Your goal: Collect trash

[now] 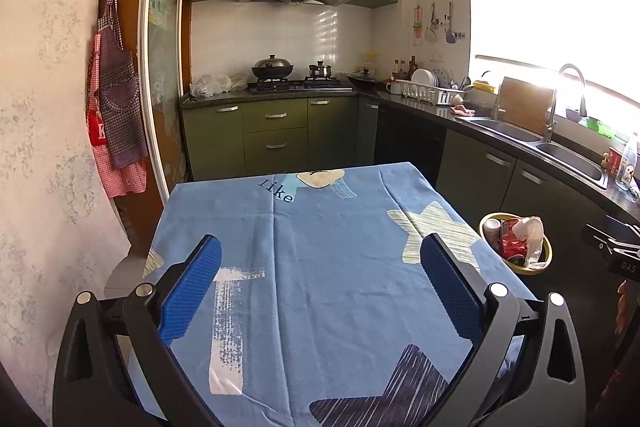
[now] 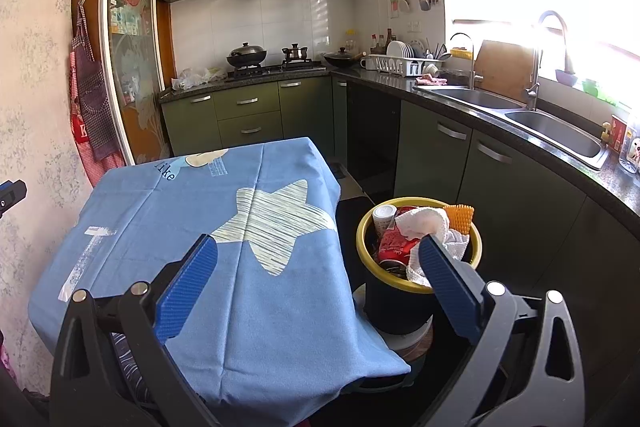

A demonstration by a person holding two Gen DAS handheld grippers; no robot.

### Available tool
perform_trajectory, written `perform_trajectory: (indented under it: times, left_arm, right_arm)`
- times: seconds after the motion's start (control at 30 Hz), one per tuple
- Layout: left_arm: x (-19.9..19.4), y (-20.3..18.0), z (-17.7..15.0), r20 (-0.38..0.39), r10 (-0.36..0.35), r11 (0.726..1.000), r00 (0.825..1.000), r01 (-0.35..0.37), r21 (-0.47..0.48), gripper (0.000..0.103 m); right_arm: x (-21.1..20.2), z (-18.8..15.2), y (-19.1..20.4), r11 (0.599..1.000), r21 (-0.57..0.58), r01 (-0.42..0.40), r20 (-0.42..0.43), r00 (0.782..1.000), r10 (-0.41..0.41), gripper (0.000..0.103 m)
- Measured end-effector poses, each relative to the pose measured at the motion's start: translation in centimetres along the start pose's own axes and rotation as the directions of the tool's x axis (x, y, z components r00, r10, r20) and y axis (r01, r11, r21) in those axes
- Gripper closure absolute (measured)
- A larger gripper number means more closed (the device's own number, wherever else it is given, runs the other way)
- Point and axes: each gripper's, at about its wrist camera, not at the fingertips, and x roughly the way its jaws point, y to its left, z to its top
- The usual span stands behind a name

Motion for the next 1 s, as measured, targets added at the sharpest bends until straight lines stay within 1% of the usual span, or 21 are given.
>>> perform_trajectory:
  times: [0.4,1.0]
  left_arm:
    - [-0.14,-0.02,0.07,0.006,-0.007,1.000,1.000,0.007,0.001,0.005]
    - [0.34,-0.22,0.16,-0.006,-0.010,1.000,1.000,0.011,0.005,0.005]
  right_arm:
    - [0.07,-0.13,0.28,1.000,0.002,0.003,0.001,1.000,-0.003,0.007]
    - [0.19,-0.32,0.21,1.000,0.006,0.003,-0.004,1.000,-0.003,0.007]
